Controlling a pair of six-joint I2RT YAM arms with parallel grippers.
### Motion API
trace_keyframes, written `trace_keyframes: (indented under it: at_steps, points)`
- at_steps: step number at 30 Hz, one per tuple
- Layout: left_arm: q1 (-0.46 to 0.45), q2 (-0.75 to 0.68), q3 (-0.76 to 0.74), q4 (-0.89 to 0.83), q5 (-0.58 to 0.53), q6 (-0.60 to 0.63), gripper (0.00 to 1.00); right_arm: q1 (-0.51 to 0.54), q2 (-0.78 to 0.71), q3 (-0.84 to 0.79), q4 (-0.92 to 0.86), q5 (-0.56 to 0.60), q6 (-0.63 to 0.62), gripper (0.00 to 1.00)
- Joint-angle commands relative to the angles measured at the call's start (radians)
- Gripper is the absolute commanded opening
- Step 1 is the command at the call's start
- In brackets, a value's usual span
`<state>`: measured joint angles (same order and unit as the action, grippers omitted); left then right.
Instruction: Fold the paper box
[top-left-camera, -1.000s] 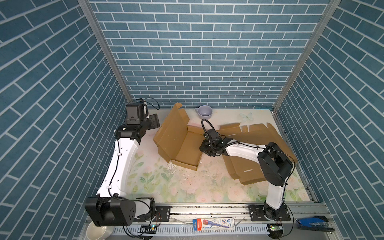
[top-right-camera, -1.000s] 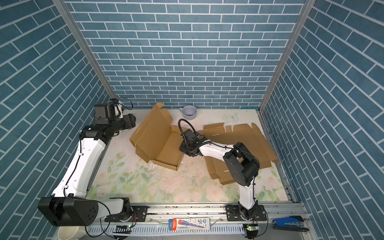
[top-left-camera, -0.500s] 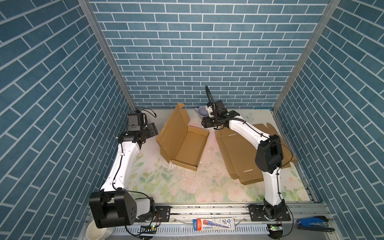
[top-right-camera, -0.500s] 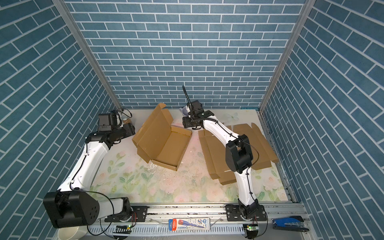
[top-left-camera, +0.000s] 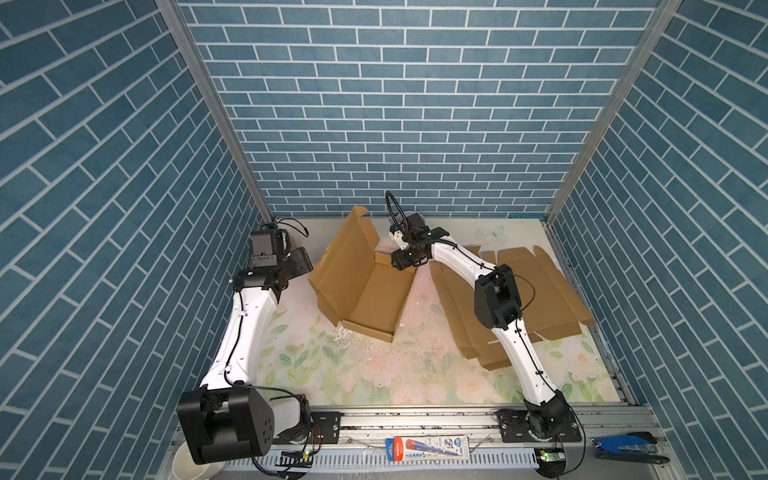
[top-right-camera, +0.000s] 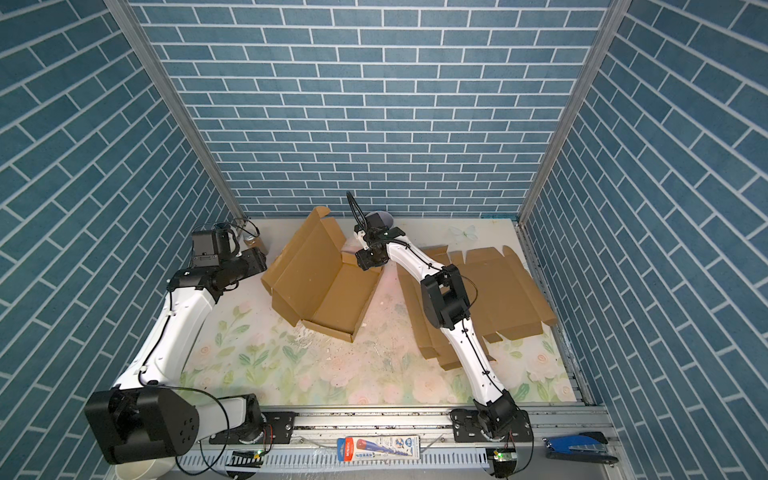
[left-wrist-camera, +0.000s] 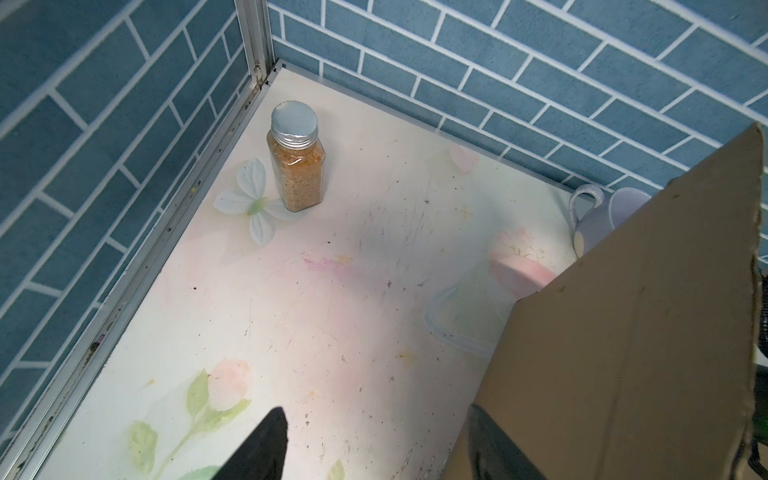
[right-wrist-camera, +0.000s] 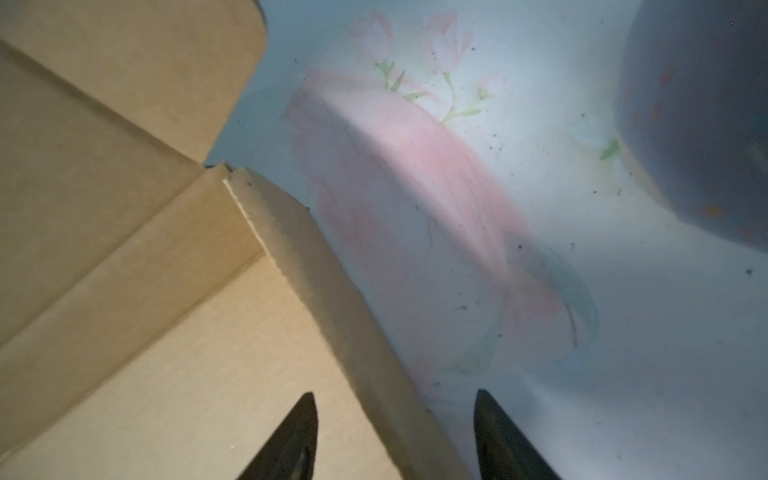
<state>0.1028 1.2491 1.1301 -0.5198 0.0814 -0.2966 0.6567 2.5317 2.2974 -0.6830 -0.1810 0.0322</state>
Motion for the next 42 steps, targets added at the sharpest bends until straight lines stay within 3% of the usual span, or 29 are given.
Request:
trace_keyframes:
  at_steps: [1, 7, 14, 23, 26, 29, 36, 42]
  points:
    - [0.022, -0.033, -0.003, -0.014, 0.01, 0.011, 0.69, 0.02, -0.027, 0.022, -0.041, 0.021, -0.049, 0.49]
    - [0.059, -0.051, -0.016, -0.016, 0.029, 0.013, 0.69, 0.039, -0.164, -0.212, 0.059, 0.104, -0.012, 0.31]
    - [0.078, -0.062, -0.031, -0.008, 0.044, 0.01, 0.69, 0.049, -0.375, -0.526, 0.209, 0.16, 0.126, 0.17]
    - [0.081, -0.06, -0.038, 0.005, 0.046, 0.004, 0.68, 0.058, -0.624, -0.901, 0.303, 0.202, 0.473, 0.06]
    - [0.081, -0.063, -0.042, 0.006, 0.046, 0.002, 0.68, 0.067, -0.697, -1.011, 0.328, 0.231, 0.595, 0.07]
    - [0.081, -0.068, -0.052, 0.003, 0.044, 0.001, 0.68, 0.073, -0.746, -1.075, 0.345, 0.218, 0.652, 0.13]
    - [0.081, -0.097, -0.093, -0.019, 0.056, -0.007, 0.68, 0.043, -0.759, -1.045, 0.295, 0.129, 0.652, 0.4]
    - [0.081, -0.139, -0.179, -0.037, 0.103, -0.028, 0.68, -0.011, -0.704, -0.958, 0.219, 0.144, 0.605, 0.45]
